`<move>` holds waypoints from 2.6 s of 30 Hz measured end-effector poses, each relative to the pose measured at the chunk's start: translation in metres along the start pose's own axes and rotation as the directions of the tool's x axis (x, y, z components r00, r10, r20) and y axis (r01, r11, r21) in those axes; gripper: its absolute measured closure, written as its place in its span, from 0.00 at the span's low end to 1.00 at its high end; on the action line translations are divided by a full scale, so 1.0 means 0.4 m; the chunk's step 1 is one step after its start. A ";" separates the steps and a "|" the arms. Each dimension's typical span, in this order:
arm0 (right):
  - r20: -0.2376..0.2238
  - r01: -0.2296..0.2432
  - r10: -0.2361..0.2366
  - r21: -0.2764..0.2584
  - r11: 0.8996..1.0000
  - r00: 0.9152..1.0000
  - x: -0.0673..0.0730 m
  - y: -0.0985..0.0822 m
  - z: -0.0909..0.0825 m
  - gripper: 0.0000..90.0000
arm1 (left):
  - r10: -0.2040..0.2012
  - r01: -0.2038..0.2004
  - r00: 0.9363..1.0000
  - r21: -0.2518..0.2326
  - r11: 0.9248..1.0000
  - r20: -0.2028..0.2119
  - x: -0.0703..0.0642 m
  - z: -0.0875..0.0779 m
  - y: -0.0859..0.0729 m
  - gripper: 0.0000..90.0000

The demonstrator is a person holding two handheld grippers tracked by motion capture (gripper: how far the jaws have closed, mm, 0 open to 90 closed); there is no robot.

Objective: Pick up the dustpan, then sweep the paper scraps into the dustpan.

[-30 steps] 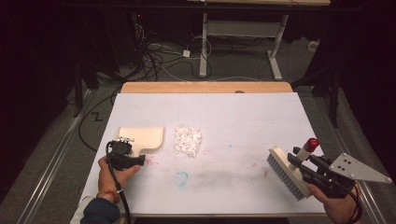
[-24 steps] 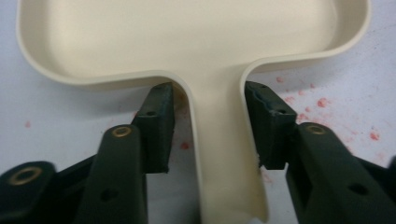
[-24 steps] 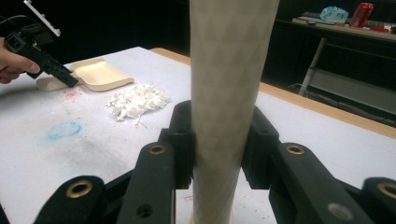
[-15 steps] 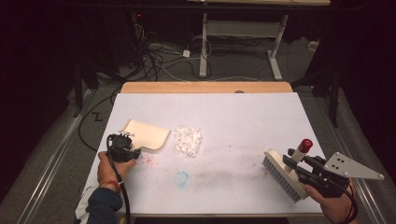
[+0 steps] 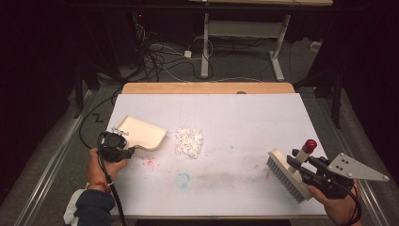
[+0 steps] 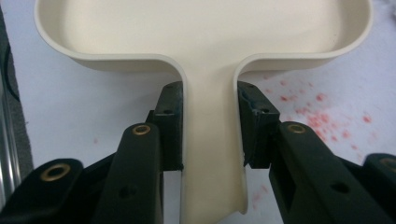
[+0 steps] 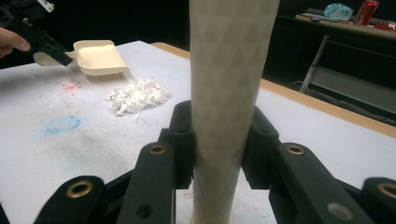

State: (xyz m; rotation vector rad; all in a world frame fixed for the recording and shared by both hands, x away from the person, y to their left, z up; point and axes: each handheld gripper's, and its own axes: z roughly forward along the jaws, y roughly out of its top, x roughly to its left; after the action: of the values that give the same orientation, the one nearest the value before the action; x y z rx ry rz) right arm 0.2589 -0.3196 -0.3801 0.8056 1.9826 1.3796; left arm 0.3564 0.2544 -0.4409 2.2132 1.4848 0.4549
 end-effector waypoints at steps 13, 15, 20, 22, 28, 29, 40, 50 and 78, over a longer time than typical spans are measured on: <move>0.001 0.012 -0.012 0.003 1.000 1.000 0.002 0.000 0.002 0.78 | 0.172 -0.176 0.982 0.057 0.983 0.075 -0.080 -0.071 -0.066 0.70; 0.000 0.012 -0.012 0.006 1.000 1.000 0.003 -0.001 0.002 0.78 | 0.196 -0.202 0.977 0.059 0.978 0.086 -0.095 -0.078 -0.077 0.70; -0.001 0.013 -0.013 0.008 1.000 1.000 0.004 -0.001 0.005 0.78 | 0.229 -0.238 0.966 0.066 0.969 0.117 -0.116 -0.083 -0.094 0.70; 0.000 0.011 -0.011 0.008 1.000 1.000 0.005 -0.002 0.007 0.78 | 0.243 -0.256 0.960 0.081 0.963 0.141 -0.129 -0.075 -0.100 0.70; -0.001 0.021 -0.021 0.006 1.000 1.000 0.005 -0.001 0.014 0.78 | 0.257 -0.271 0.953 0.079 0.959 0.160 -0.134 -0.069 -0.101 0.70; -0.001 0.021 -0.021 0.006 1.000 1.000 0.005 -0.001 0.014 0.78 | 0.259 -0.275 0.952 0.078 0.958 0.166 -0.137 -0.067 -0.100 0.70; -0.013 0.030 -0.030 0.012 0.999 0.999 0.008 -0.001 0.029 0.78 | 0.260 -0.280 0.948 0.091 0.956 0.182 -0.148 -0.056 -0.097 0.70; -0.017 0.024 -0.024 -0.012 1.000 1.000 0.003 0.014 0.062 0.78 | 0.259 -0.280 0.948 0.097 0.955 0.186 -0.151 -0.048 -0.100 0.70; 0.085 0.107 -0.104 -0.037 0.994 0.991 0.001 0.181 0.579 0.78 | 0.261 -0.288 0.945 0.125 0.949 0.197 -0.168 -0.018 -0.097 0.70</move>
State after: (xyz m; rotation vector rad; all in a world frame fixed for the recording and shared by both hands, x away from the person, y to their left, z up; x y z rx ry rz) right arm 0.4431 -0.1614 -0.3790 0.7170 1.8987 1.3019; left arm 0.2975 0.2062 -0.4570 2.5234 1.1561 0.2254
